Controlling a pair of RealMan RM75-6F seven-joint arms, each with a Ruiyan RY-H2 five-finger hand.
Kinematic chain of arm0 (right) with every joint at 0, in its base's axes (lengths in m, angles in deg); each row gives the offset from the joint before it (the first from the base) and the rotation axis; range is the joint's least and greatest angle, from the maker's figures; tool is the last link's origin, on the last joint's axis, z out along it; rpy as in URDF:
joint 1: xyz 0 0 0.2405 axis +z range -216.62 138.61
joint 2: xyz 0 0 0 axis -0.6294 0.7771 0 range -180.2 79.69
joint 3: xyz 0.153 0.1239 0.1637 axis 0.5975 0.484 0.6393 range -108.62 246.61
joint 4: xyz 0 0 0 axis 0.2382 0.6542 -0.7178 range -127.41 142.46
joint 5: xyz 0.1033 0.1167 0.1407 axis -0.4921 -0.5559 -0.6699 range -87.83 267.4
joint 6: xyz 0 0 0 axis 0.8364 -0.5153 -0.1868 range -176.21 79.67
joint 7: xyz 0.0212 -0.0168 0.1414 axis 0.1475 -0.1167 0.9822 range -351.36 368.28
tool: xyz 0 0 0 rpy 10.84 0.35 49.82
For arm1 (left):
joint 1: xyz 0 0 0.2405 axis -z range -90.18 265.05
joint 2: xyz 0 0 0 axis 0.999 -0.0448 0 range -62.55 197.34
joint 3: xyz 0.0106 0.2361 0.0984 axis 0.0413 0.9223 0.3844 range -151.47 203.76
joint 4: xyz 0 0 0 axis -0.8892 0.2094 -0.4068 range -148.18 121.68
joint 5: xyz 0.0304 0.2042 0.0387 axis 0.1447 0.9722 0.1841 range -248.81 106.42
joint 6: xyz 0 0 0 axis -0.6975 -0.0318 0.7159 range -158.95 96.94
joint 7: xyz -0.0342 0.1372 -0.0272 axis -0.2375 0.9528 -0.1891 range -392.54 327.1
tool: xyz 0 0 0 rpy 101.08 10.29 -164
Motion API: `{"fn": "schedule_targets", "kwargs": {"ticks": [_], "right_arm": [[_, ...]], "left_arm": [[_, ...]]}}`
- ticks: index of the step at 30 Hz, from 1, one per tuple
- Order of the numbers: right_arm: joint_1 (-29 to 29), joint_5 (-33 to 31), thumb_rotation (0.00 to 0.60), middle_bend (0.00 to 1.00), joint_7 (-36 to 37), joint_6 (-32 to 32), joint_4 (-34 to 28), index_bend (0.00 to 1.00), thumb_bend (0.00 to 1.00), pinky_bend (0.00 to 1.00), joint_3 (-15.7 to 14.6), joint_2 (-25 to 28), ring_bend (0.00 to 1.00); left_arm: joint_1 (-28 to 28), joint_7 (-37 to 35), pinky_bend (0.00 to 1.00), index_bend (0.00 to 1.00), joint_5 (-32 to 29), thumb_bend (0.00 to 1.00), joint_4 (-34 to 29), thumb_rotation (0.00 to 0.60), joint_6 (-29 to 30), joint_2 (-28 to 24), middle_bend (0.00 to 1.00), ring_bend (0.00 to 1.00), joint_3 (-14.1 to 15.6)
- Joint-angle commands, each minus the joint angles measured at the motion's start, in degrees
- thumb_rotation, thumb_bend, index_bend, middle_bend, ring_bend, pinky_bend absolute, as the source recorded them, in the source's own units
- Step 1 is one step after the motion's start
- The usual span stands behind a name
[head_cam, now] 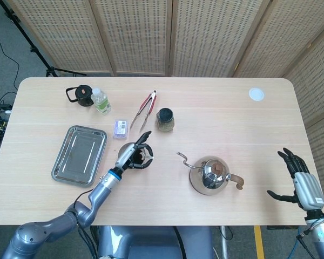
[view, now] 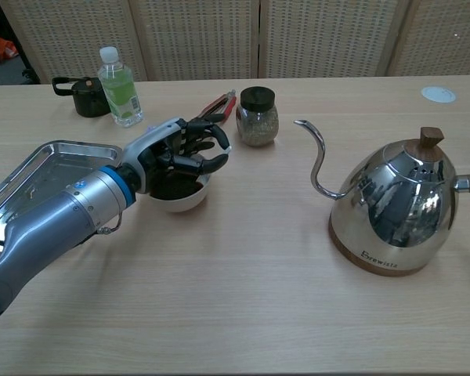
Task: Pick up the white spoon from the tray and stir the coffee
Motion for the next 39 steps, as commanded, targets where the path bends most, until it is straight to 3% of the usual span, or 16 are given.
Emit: {"fn": "schedule_targets", "kwargs": {"ticks": [1,15,39], "right_arm": [[0.0,0.1,0.600,0.00,0.0,0.0,0.0,0.00,0.00,0.00,-0.1,0.0,0.00],[0.0,0.6,0.600,0.00,-0.8,-0.1,-0.3,0.00,0.00,0.00,-0.4,-0.3,0.00],[0.2,0.4,0.600,0.00,-1.0,0.4,-0.3,0.00,0.00,0.00,-0.4,-0.4,0.00]], "left_arm": [[-0.6,-2.3,0.00,0.69,0.3,0.44,-1.4,0.600,0.0,-0.9,0.00,0.00,0.7],[-2.8,-7.4,0.00,0.69,-0.1,0.45,-4.0,0.600,0.0,-4.6,0.00,0.00,1.6],[-0.7,-5.3,0.00,0.69,-0.2,0.45,-2.9,0.600,-0.8,-4.7,0.00,0.00,-0.2]]}}
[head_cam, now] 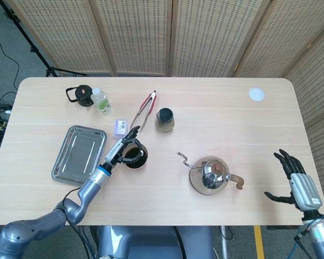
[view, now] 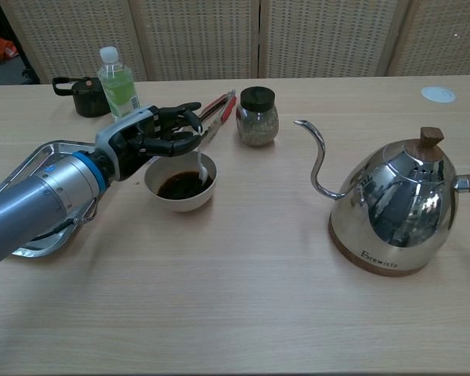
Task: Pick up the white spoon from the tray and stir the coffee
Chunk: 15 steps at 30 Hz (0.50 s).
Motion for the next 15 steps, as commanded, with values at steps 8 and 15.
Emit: {"fn": "schedule_targets", "kwargs": {"ticks": [8,15], "right_arm": [[0.0,0.0,0.600,0.00,0.4,-0.2,0.1,0.00,0.00,0.00,0.1,0.1,0.00],[-0.1,0.1,0.600,0.00,0.5,-0.3,0.0,0.00,0.00,0.00,0.1,0.2,0.00]], "left_arm": [[1.0,1.3,0.00,0.69,0.3,0.45,-1.3,0.600,-1.0,1.9,0.00,0.00,0.2],[-0.2,2.8,0.00,0.69,-0.3,0.45,-1.3,0.600,-0.8,1.3,0.00,0.00,0.6]]}}
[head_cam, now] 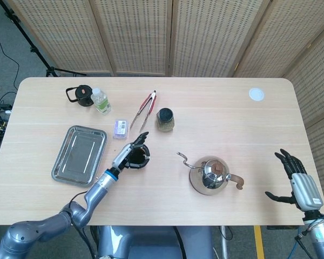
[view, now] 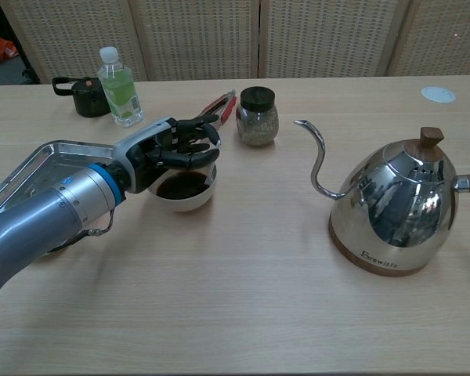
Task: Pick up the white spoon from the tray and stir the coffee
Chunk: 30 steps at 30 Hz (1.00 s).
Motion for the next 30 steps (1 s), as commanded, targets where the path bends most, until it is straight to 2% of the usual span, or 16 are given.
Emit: {"fn": "schedule_targets", "kwargs": {"ticks": [1,4,9,12,15,19,24,28,30], "right_arm": [[0.0,0.0,0.600,0.00,0.0,0.0,0.0,0.00,0.00,0.00,0.0,0.0,0.00],[0.0,0.1,0.600,0.00,-0.1,0.0,-0.1,0.00,0.00,0.00,-0.1,0.0,0.00],[0.0,0.1,0.600,0.00,-0.2,0.0,-0.1,0.00,0.00,0.00,-0.1,0.0,0.00],[0.0,0.2,0.600,0.00,-0.2,0.0,-0.2,0.00,0.00,0.00,-0.1,-0.1,0.00],[0.0,0.3,0.600,0.00,-0.2,0.0,-0.2,0.00,0.00,0.00,-0.2,0.0,0.00],[0.0,0.4,0.600,0.00,-0.1,-0.2,-0.3,0.00,0.00,0.00,-0.2,0.1,0.00],[-0.1,0.7,0.600,0.00,-0.1,-0.4,-0.4,0.00,0.00,0.00,-0.3,0.1,0.00],[-0.1,1.1,0.600,0.00,-0.1,-0.7,-0.6,0.00,0.00,0.00,-0.4,0.2,0.00],[-0.2,1.3,0.600,0.00,-0.3,-1.0,-0.7,0.00,0.00,0.00,-0.5,0.2,0.00]], "left_arm": [[-0.4,1.2,0.00,0.69,-0.4,0.45,0.4,0.600,-0.2,-0.2,0.00,0.00,0.1],[-0.8,2.3,0.00,0.68,-0.5,0.44,0.7,0.600,0.0,-0.4,0.00,0.00,0.1],[-1.0,4.1,0.00,0.41,-0.5,0.38,0.7,0.600,0.2,-0.9,0.00,0.00,0.2],[-0.9,4.3,0.00,0.28,-0.2,0.32,0.2,0.600,-0.1,-1.6,0.00,0.00,0.5],[-1.0,4.4,0.00,0.19,0.1,0.24,-0.4,0.600,0.2,-2.1,0.00,0.00,0.6],[-1.2,4.1,0.00,0.13,0.7,0.22,-1.7,0.600,1.7,-3.0,0.00,0.00,0.6],[-2.1,5.7,0.00,0.12,1.8,0.22,-4.4,0.600,5.3,-5.4,0.00,0.00,0.7],[-3.8,13.3,0.00,0.10,3.0,0.22,-7.1,0.600,8.9,-9.2,0.00,0.00,1.4],[-5.2,20.6,0.00,0.04,3.3,0.22,-8.8,0.600,10.5,-12.0,0.00,0.00,2.1]]}}
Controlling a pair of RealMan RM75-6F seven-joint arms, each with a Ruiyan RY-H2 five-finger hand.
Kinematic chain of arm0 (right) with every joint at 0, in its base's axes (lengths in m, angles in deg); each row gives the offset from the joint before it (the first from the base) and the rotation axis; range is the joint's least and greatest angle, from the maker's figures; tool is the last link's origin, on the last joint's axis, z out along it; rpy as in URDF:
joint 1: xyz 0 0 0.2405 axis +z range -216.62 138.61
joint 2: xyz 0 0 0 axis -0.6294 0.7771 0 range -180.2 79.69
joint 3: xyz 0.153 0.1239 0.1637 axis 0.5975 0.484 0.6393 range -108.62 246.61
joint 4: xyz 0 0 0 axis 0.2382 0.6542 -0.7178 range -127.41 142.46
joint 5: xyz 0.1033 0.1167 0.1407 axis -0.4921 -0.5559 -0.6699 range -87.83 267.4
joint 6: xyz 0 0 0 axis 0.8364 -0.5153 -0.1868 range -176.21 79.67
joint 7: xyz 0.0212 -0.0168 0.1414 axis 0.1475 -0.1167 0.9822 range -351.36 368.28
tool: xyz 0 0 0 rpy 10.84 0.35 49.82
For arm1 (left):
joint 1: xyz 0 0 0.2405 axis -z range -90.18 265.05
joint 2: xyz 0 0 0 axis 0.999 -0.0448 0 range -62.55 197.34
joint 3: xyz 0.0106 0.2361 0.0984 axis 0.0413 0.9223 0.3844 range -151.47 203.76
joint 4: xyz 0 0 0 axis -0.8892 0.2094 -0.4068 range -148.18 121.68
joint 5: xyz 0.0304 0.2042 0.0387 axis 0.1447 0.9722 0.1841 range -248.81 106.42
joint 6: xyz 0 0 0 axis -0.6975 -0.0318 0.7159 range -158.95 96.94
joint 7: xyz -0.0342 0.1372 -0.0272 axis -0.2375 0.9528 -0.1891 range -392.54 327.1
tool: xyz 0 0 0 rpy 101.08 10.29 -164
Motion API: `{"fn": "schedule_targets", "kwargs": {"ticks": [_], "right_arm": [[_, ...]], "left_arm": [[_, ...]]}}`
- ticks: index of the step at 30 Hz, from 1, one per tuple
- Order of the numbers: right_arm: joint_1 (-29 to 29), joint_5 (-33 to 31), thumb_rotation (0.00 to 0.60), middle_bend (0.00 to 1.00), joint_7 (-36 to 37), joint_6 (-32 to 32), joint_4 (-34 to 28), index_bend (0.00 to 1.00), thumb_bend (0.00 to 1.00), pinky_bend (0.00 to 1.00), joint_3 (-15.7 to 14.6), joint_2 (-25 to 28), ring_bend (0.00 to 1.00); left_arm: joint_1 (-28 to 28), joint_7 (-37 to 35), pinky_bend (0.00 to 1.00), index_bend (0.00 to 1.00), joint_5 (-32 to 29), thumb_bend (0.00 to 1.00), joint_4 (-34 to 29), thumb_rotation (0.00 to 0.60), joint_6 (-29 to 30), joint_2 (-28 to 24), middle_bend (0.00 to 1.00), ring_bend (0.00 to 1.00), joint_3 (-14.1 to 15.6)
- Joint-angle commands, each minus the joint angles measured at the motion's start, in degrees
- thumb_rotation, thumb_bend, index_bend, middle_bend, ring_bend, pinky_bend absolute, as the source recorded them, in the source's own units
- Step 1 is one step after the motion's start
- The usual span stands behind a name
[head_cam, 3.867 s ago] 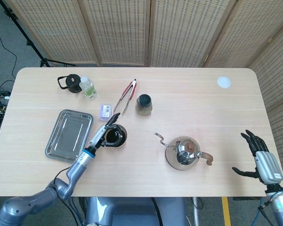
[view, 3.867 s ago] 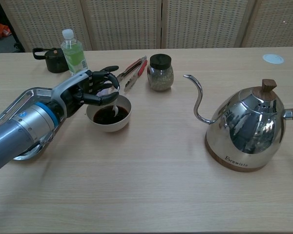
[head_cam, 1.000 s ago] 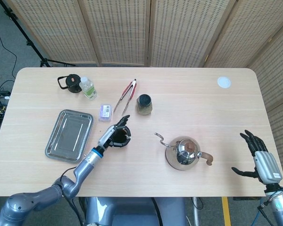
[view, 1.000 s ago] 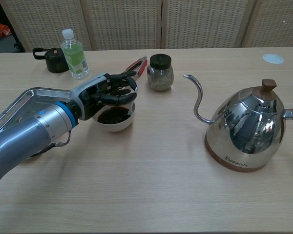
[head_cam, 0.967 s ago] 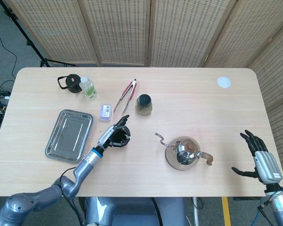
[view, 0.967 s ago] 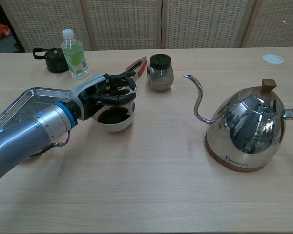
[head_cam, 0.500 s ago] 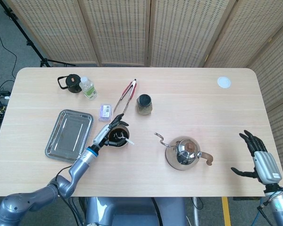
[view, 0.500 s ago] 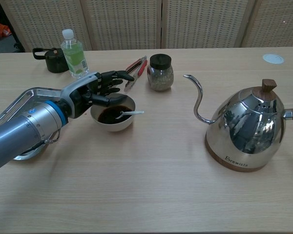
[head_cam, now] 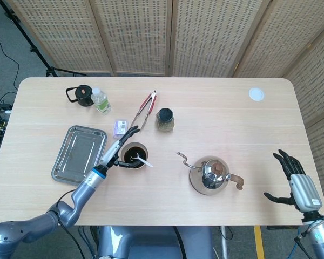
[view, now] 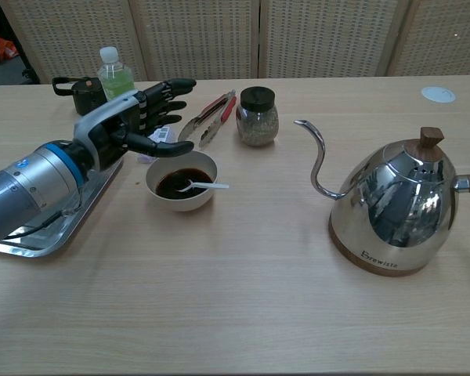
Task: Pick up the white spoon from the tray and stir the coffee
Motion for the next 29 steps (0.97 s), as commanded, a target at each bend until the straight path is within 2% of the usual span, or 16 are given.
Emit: {"fn": "schedule_targets", "kwargs": {"ticks": [1,5,7,12,18,23,29], "right_arm": [[-0.1,0.3,0.600,0.00,-0.3,-0.3,-0.2,0.00,0.00,0.00,-0.1,0.0,0.00],[-0.3,0.7,0.600,0.00,-1.4,-0.8,-0.3,0.00,0.00,0.00,-0.2,-0.1,0.00],[-0.4,0.8,0.600,0.00,-2.2,-1.3,-0.4,0.00,0.00,0.00,-0.2,-0.2,0.00],[-0.7,1.3,0.600,0.00,-3.0,-2.1,-0.8,0.00,0.00,0.00,-0.3,-0.2,0.00],[-0.8,1.8,0.600,0.00,-3.7,-2.8,-1.3,0.00,0.00,0.00,-0.3,-0.2,0.00],[-1.1,1.7,0.600,0.00,-4.7,-3.3,-1.3,0.00,0.00,0.00,-0.2,-0.4,0.00],[-1.4,1.5,0.600,0.00,-6.5,-4.1,-0.9,0.00,0.00,0.00,0.1,-0.9,0.00]], "left_arm": [[-3.1,14.4,0.00,0.03,1.0,0.21,-4.3,0.600,3.5,-6.5,0.00,0.00,1.6],[-7.3,30.5,0.00,0.00,-1.1,0.21,-11.4,0.600,4.5,-14.7,0.00,0.00,3.2],[-9.9,38.1,0.00,0.00,-3.3,0.21,-17.4,0.600,5.3,-19.1,0.00,0.00,3.4],[-15.7,51.4,0.00,0.00,-8.4,0.24,-26.8,0.600,8.4,-26.7,0.00,0.00,4.2],[-20.8,57.1,0.00,0.00,-11.5,0.25,-31.3,0.600,11.2,-31.5,0.00,0.00,5.3],[-24.1,58.5,0.00,0.00,-11.0,0.26,-31.9,0.600,14.2,-32.4,0.00,0.00,6.3],[-27.0,64.2,0.00,0.00,-10.2,0.28,-31.8,0.600,18.6,-31.8,0.00,0.00,6.0]]}}
